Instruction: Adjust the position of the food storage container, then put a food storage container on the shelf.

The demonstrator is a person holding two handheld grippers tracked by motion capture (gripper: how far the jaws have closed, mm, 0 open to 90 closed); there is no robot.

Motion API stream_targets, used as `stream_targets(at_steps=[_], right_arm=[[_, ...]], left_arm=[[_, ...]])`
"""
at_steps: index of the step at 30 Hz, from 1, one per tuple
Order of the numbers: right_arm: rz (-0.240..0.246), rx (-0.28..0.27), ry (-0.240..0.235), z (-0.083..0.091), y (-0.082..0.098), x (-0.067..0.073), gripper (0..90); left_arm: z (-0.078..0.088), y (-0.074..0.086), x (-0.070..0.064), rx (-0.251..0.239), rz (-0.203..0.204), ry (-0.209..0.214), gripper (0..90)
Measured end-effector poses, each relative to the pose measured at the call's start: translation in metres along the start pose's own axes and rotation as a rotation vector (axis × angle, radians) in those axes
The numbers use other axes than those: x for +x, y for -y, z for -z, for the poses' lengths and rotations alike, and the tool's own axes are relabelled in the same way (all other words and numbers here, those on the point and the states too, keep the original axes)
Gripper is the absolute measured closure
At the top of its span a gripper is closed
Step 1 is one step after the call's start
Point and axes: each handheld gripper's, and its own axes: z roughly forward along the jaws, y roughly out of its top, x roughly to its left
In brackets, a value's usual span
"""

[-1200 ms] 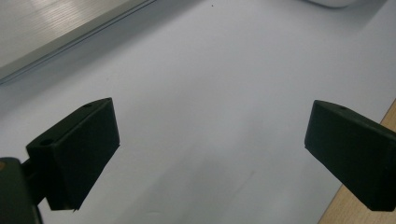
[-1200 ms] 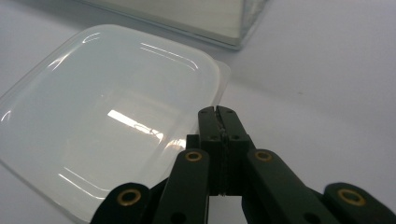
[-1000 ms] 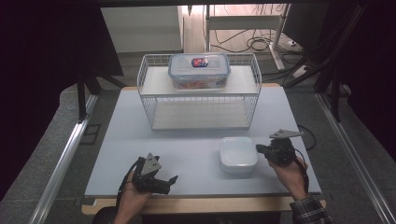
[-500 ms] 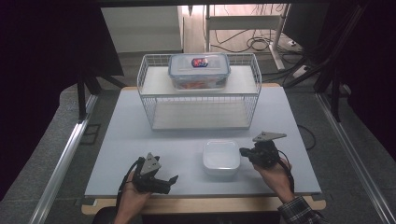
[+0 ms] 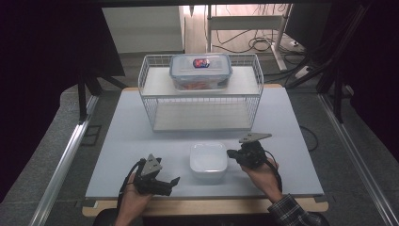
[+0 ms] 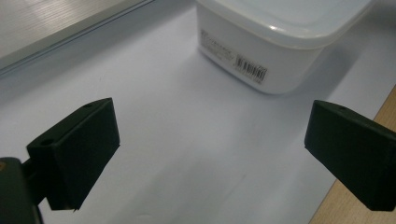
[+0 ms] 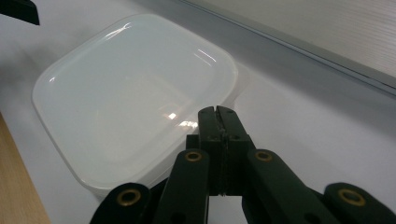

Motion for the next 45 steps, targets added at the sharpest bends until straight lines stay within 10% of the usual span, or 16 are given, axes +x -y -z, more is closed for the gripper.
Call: stream_targets(at_steps=[6, 22, 45], right_arm=[[0.018, -0.011, 0.011, 0.003, -0.001, 0.001, 81.3], [0.058, -0.096, -0.037, 0.025, 0.015, 0.005, 9.5], [0.049, -0.024, -0.024, 0.021, 0.015, 0.010, 0.7]], left_arm=[[0.001, -0.001, 0.001, 0.015, 0.018, 0.006, 4.5], [0.003, -0.002, 0.001, 0.021, 0.005, 0.002, 3.2], [0.001, -0.018, 0.005, -0.022, 0.052, 0.074, 2.5]])
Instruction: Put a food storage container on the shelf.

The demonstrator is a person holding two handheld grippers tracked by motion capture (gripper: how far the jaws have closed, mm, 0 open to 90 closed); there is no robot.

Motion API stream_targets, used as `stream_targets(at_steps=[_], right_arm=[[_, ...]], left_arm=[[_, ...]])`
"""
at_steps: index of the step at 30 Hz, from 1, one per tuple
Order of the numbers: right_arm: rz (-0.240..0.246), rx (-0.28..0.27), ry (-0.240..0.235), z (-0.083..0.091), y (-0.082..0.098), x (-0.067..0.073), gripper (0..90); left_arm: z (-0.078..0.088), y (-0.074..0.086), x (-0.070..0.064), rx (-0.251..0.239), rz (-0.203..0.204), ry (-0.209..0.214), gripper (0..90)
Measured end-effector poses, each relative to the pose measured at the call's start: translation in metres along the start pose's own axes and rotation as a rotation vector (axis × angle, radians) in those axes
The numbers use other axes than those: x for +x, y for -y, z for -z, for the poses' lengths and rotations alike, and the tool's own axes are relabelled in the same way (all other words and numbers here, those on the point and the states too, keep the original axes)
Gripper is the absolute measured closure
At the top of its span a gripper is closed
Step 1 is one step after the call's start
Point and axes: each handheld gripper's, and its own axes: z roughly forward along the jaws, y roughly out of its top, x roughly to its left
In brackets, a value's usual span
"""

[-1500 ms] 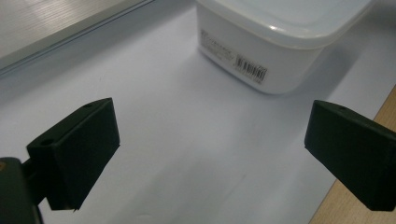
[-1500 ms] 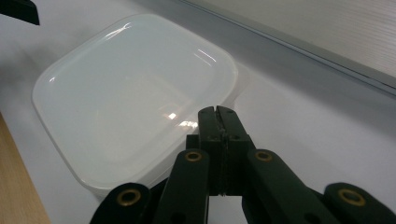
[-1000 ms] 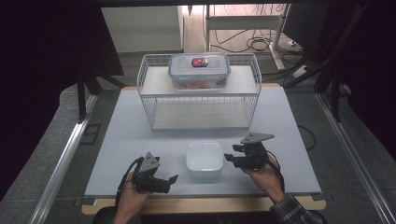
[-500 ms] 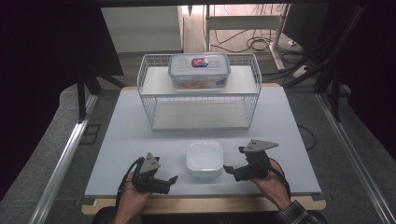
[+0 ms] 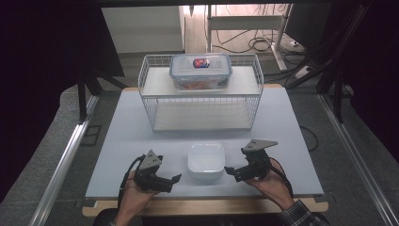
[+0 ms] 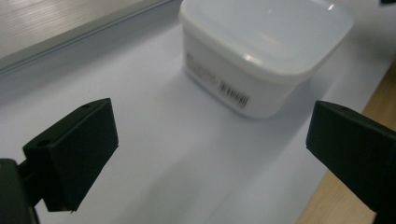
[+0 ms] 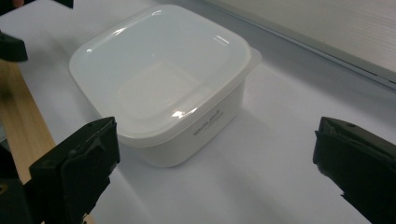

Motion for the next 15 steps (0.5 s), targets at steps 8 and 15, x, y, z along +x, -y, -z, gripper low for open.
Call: stream_targets(at_steps=[8, 15], right_arm=[[0.007, 0.020, 0.018, -0.002, -0.010, 0.004, 9.7], [0.026, 0.023, 0.009, -0.007, -0.021, 0.004, 17.3]], left_arm=[[-0.009, -0.019, 0.001, -0.013, -0.003, 0.024, 9.7], [-0.026, -0.041, 0.003, -0.008, -0.005, 0.071, 11.5]])
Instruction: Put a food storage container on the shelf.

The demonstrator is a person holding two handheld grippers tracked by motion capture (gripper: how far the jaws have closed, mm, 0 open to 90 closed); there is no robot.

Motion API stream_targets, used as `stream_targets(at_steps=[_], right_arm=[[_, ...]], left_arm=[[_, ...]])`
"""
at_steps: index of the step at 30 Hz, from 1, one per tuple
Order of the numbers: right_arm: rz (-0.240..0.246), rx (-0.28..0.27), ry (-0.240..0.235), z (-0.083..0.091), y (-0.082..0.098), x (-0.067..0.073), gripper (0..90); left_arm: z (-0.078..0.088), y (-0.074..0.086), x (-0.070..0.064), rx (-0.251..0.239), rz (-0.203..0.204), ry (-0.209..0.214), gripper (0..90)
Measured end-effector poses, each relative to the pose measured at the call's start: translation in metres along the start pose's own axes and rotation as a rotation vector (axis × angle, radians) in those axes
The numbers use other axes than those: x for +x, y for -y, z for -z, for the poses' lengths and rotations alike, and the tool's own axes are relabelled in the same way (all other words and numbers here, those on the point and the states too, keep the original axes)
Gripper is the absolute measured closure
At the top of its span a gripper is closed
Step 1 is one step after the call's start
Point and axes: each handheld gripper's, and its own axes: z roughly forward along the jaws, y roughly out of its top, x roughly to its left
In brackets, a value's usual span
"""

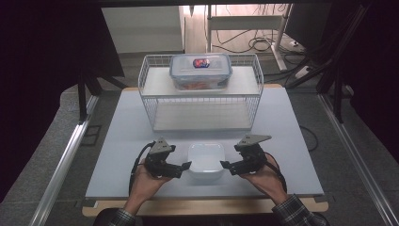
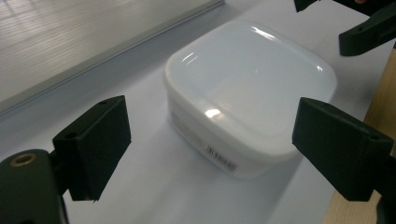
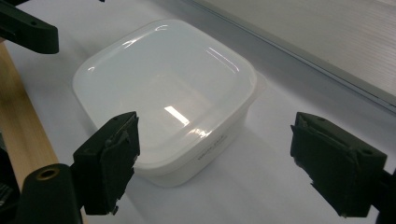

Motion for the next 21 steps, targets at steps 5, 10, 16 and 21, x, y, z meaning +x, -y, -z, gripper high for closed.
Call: stream_targets(at_steps=[5, 10, 16, 21], right_arm=[[0.011, -0.020, -0.024, -0.005, -0.005, -0.004, 21.9], [-0.002, -0.012, -0.037, -0.012, -0.007, -0.005, 20.3], [-0.029, 0.035, -0.070, -0.028, -0.002, -0.006, 14.2], [-0.110, 0.050, -0.140, -0.031, 0.002, -0.011, 15.2]], left_arm=[[-0.015, -0.008, -0.002, 0.018, -0.015, 0.012, 13.4], [-0.025, -0.009, 0.000, 0.032, -0.004, 0.026, 12.9], [-0.039, 0.000, 0.004, 0.073, 0.079, 0.112, 7.3], [-0.042, 0.003, 0.008, 0.081, 0.122, 0.184, 8.6]])
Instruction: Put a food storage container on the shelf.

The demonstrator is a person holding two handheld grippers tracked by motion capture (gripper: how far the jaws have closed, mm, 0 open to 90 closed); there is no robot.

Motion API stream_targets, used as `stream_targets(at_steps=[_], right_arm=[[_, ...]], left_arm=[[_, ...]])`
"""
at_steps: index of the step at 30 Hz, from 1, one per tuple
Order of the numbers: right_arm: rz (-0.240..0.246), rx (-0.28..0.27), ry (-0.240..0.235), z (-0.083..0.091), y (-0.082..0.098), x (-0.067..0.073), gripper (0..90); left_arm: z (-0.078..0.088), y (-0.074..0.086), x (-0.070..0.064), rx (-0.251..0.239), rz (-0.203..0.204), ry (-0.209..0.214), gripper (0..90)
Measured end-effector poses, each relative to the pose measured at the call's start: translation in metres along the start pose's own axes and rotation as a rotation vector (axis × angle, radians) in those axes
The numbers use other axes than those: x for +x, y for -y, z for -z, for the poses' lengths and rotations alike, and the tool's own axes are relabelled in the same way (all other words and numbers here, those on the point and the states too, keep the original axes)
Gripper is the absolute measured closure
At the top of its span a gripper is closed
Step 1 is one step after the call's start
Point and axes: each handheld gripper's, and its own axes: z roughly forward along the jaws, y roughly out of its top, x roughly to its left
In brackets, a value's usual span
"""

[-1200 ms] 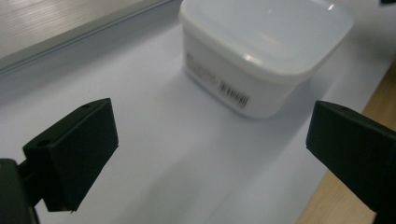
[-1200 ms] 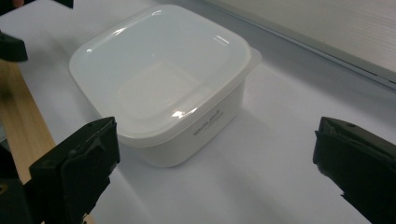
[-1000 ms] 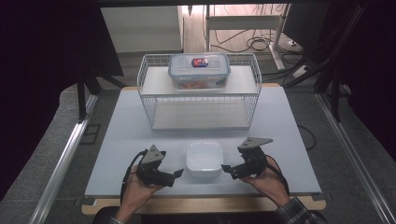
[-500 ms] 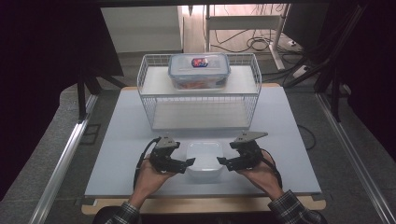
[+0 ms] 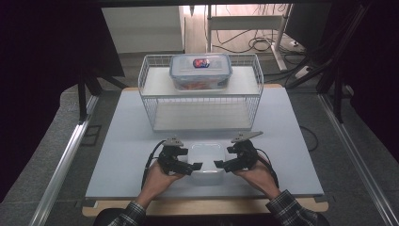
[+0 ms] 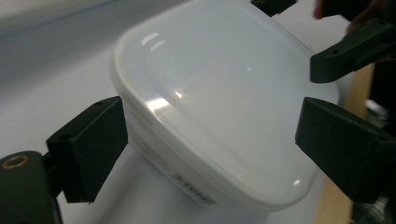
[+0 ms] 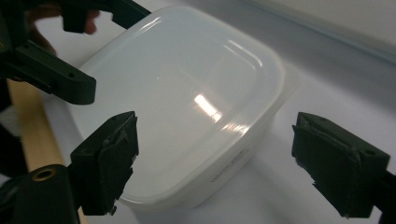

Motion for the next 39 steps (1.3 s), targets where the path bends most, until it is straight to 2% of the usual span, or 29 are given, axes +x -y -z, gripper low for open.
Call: stream_targets(at_steps=[3, 6, 7, 8, 9, 11, 12, 13, 14, 16, 19, 22, 23, 26, 27, 30, 39], right_arm=[[-0.048, 0.014, -0.062, -0.001, 0.003, -0.002, 19.0], [-0.075, 0.034, -0.077, -0.001, 0.004, -0.001, 19.5], [-0.088, 0.037, -0.070, 0.003, 0.006, 0.002, 25.9], [-0.088, 0.037, -0.070, 0.003, 0.006, 0.002, 25.9], [-0.113, 0.030, -0.067, 0.009, 0.007, 0.003, 37.2], [-0.138, 0.015, -0.057, 0.015, 0.008, 0.002, 49.0], [-0.138, 0.015, -0.057, 0.015, 0.008, 0.002, 49.0], [-0.161, 0.010, -0.050, 0.019, 0.008, 0.001, 55.5], [-0.182, 0.007, -0.056, 0.020, 0.008, 0.000, 57.4], [-0.199, -0.010, -0.055, 0.021, 0.008, 0.000, 59.8], [-0.193, -0.040, -0.031, 0.024, 0.007, 0.001, 66.4], [-0.197, -0.057, -0.018, 0.026, 0.006, 0.001, 70.1], [-0.208, -0.076, -0.010, 0.027, 0.007, 0.001, 74.1], [-0.210, -0.093, 0.003, 0.028, 0.007, 0.001, 77.8], [-0.181, -0.104, 0.037, 0.027, 0.008, 0.003, 78.2], [-0.167, -0.113, 0.057, 0.026, 0.008, 0.006, 78.3], [-0.141, -0.160, 0.053, 0.032, 0.004, 0.009, 78.3]], left_arm=[[0.000, 0.003, -0.001, 0.010, 0.016, 0.029, 9.7], [0.002, 0.005, -0.004, 0.018, 0.024, 0.029, 14.0], [0.006, 0.007, -0.005, 0.028, 0.035, 0.034, 16.6], [0.006, 0.007, -0.005, 0.028, 0.035, 0.034, 19.4], [0.012, 0.009, -0.003, 0.028, 0.057, 0.050, 23.5], [0.018, 0.010, -0.001, 0.007, 0.071, 0.052, 33.2], [0.018, 0.010, -0.001, 0.007, 0.071, 0.052, 40.7], [0.022, 0.010, -0.001, -0.006, 0.067, 0.046, 47.1], [0.025, 0.010, -0.001, -0.014, 0.062, 0.037, 50.3], [0.027, 0.012, -0.001, -0.038, 0.098, 0.027, 54.8], [0.030, 0.013, -0.002, -0.069, 0.108, 0.006, 63.9], [0.032, 0.012, -0.003, -0.087, 0.120, -0.006, 68.2], [0.032, 0.013, -0.003, -0.102, 0.128, -0.014, 72.3], [0.033, 0.013, -0.005, -0.112, 0.135, -0.035, 78.8], [0.032, 0.013, -0.005, -0.121, 0.145, -0.049, 79.1], [0.031, 0.014, -0.005, -0.126, 0.141, -0.061, 79.3], [0.041, 0.008, -0.009, -0.171, 0.124, -0.064, 79.6]])
